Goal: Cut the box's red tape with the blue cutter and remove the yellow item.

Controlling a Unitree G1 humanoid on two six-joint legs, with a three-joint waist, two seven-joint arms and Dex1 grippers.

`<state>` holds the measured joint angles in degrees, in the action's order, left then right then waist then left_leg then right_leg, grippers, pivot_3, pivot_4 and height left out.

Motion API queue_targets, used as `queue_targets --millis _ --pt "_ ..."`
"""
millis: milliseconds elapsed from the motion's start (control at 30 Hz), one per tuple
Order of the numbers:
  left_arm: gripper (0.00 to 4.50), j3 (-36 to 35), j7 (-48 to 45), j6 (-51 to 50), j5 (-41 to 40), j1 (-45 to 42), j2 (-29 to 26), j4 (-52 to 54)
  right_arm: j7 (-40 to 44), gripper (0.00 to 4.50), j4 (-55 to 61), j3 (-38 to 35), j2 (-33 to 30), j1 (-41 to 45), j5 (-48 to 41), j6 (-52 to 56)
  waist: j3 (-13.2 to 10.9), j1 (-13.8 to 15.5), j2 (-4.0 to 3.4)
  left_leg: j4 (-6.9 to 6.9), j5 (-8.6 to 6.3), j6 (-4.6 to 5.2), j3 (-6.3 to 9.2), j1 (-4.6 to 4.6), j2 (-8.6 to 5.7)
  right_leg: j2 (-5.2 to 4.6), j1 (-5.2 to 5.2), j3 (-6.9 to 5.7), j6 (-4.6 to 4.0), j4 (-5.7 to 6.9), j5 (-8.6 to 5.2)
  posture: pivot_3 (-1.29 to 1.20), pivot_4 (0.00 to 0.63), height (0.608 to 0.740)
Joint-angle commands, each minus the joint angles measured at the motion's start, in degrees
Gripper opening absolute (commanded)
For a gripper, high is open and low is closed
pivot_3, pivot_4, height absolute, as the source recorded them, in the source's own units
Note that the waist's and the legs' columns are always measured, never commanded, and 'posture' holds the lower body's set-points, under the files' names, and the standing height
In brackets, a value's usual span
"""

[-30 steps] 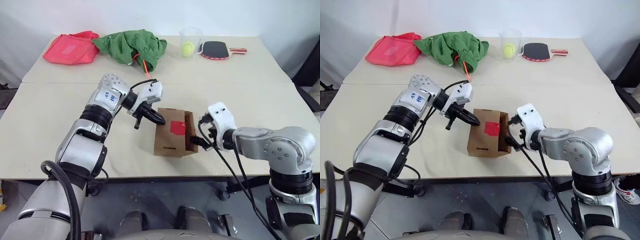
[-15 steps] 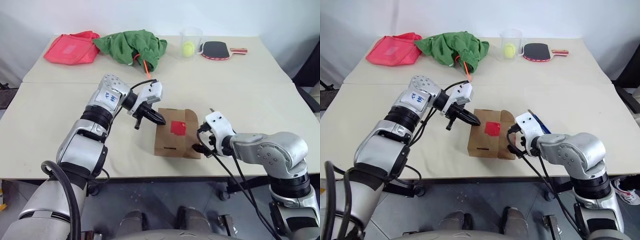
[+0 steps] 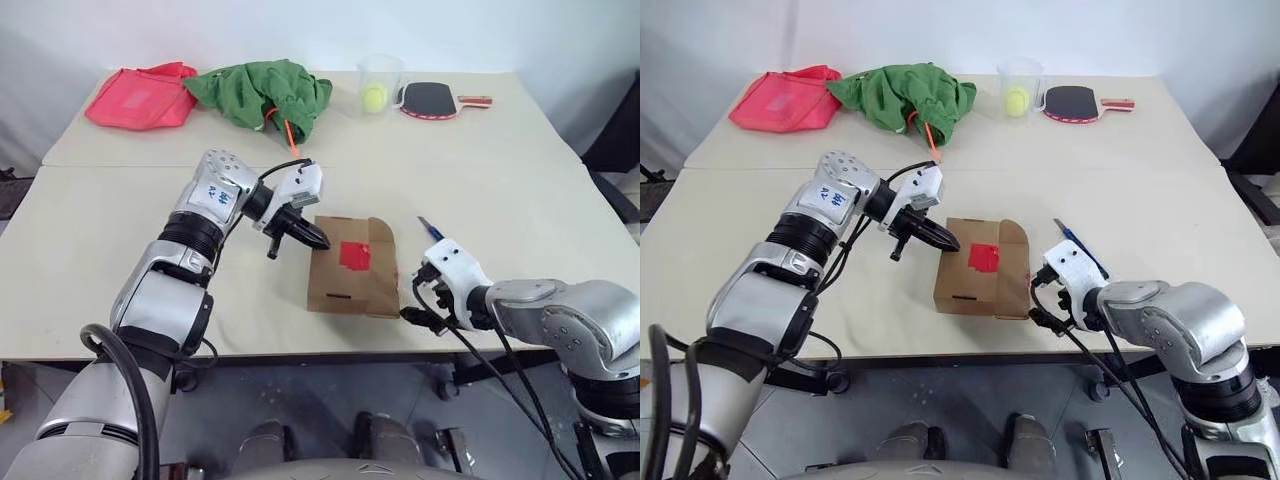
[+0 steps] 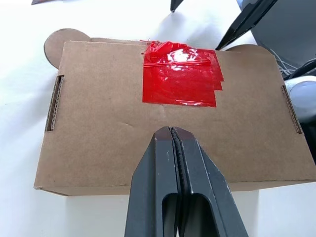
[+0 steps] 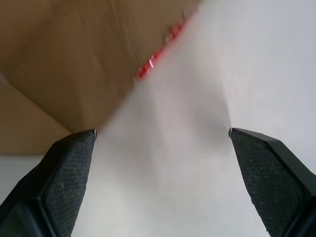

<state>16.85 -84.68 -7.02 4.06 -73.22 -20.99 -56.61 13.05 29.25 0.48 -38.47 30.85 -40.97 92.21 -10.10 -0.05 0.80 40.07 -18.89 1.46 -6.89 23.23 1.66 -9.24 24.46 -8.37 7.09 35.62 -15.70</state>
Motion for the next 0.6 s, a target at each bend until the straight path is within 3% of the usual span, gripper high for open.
queue_targets --millis 33,233,600 --pt "0.02 1.0 -0.1 -0.4 1.3 1.7 0.1 1.0 0.9 4.50 -2.1 -5.4 3.2 2.6 -1.7 0.3 0.0 0.0 0.00 0.00 0.00 0.00 0.00 0.00 0.00 0.00 0.00 0.00 0.00 0.01 0.00 0.00 0.150 0.740" --pt "0.02 0.9 0.1 -0.6 1.4 2.1 -0.1 1.3 0.9 4.50 -16.6 -11.9 9.5 4.7 -7.9 0.3 0.0 0.0 0.00 0.00 0.00 0.00 -0.05 0.00 -0.01 0.00 -0.01 0.00 0.01 0.02 0.00 0.00 0.150 0.740" --pt "0.02 0.6 0.2 -1.6 1.4 2.2 -0.8 2.1 2.4 4.50 -32.1 -13.4 13.1 9.8 -10.1 0.3 0.0 -0.3 -0.02 0.01 0.00 -0.01 -0.10 -0.13 0.01 0.00 -0.04 0.08 0.01 0.12 0.00 0.00 0.150 0.740"
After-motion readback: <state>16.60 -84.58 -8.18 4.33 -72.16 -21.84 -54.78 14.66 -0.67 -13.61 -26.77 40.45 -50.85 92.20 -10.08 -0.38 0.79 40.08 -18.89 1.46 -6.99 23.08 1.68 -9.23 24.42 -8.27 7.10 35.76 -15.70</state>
